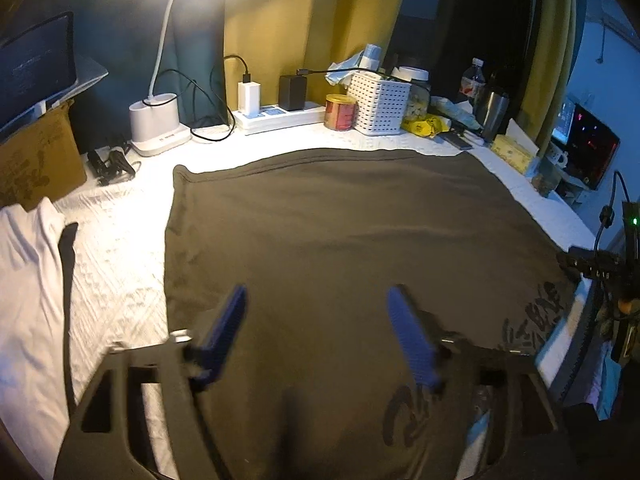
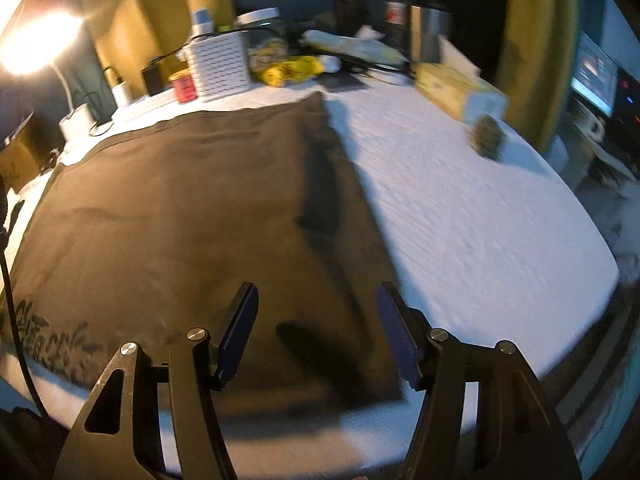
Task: Fold small clothes
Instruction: 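Move both open tools over the folded brown T-shirt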
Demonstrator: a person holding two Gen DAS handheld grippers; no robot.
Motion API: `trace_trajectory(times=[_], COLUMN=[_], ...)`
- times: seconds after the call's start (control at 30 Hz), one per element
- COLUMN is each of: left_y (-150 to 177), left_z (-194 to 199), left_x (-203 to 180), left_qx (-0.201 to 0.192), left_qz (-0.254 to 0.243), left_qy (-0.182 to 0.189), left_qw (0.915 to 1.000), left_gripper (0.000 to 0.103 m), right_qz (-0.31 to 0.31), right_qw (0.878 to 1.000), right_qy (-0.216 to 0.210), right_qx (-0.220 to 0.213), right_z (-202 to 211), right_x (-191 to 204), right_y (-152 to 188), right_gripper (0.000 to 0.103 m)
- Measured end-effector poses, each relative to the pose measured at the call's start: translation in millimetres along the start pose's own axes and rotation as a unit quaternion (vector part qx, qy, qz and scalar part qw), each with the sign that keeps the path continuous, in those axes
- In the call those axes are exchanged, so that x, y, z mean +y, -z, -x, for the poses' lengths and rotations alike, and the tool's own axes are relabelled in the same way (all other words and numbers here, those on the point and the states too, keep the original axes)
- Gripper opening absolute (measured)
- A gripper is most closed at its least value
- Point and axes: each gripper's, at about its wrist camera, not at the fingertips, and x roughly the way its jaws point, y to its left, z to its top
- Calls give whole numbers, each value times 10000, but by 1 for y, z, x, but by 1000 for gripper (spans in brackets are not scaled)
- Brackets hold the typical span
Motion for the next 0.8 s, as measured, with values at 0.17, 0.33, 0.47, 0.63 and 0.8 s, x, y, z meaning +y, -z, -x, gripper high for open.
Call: trace_trajectory(times=[0.17,0.33,0.47,0.63,0.8], left_y=[6,8,8,9,6], left_z=[3,7,9,8,5], left_x=[-5,-8,-5,1,10], left_qx=[-12,-66,-101,-86,-30], left_qz=[2,-47,-13,61,131], left_qy=[90,181,189,153,85], left_qw=[10000,9998,9998,9998,9999], left_gripper=[83,83,83,83,83], right_qz=[-222,-462,-532,-619,-912], right_qw=[9996,9982,9967,9957,9923], right_qy=[-17,-189,-451,-618,-826], right_qx=[169,340,412,317,122], right_z=[11,13,13,7,-7], right_x=[-18,-19,-9,3,6], right_y=[23,38,39,33,18], right_gripper=[65,66,83,84,83])
